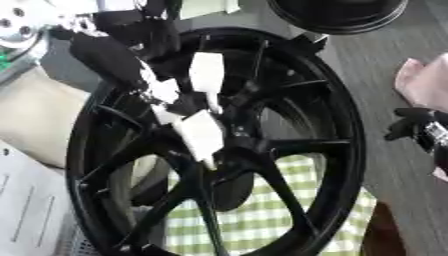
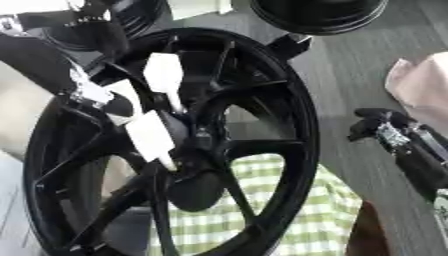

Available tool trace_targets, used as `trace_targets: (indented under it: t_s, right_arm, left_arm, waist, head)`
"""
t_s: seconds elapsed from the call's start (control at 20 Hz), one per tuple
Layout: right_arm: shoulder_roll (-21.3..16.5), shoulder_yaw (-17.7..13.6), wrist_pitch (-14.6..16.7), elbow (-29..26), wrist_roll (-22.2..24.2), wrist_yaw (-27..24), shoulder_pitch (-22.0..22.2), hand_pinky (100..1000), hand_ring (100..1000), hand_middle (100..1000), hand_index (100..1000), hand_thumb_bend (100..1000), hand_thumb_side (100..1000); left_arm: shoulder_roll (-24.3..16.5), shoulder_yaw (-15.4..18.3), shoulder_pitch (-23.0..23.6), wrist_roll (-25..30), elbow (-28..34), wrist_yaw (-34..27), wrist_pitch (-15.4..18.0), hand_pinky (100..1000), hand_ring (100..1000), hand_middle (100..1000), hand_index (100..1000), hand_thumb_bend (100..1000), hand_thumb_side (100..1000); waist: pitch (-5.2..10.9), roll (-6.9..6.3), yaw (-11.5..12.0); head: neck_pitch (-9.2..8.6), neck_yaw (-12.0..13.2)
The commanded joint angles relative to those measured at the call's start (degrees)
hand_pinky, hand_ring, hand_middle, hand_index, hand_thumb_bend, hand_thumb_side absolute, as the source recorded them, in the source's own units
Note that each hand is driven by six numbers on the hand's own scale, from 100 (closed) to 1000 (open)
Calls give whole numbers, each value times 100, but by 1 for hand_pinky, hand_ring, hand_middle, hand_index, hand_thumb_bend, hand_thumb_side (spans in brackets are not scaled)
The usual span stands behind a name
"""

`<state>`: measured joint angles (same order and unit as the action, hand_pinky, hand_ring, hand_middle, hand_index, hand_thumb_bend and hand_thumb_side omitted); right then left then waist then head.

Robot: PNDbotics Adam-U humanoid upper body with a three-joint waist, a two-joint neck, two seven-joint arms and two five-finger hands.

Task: Pull the pin out of the wheel hub.

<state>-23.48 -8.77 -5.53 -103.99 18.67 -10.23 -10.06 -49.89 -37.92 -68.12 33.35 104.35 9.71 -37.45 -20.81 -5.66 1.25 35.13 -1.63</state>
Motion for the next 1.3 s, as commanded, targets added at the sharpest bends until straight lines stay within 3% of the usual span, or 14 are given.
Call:
trace_targets:
  t_s: [0.05, 0.7, 1.0, 1.3]
  right_arm:
    - [-85, -13, 4, -86, 13, 9, -39, 1000, 667, 613, 794, 100, 665]
    - [-33, -16, -4, -59, 32, 54, -14, 1000, 667, 613, 794, 100, 671]
    - [-17, -16, -12, -48, 41, 65, -14, 1000, 668, 613, 794, 100, 673]
    - [-11, -33, -14, -44, 31, 70, 0, 1000, 668, 613, 794, 100, 674]
  left_arm:
    - [-57, 3, -136, 1074, -50, 79, -974, 756, 691, 580, 713, 788, 430]
    - [164, -108, -155, 1278, -682, 595, -738, 759, 697, 591, 718, 719, 383]
    - [352, -238, -279, 1489, -867, 677, -641, 746, 668, 567, 683, 710, 370]
    - [416, -324, -314, 1694, -937, 798, -573, 738, 641, 538, 652, 644, 323]
  waist:
    - [87, 23, 9]
    - [59, 31, -5]
    - [52, 26, 5]
    - [58, 19, 4]
  head:
    - [-111, -40]
    - [-167, 19]
    - [-163, 35]
    - [-148, 58]
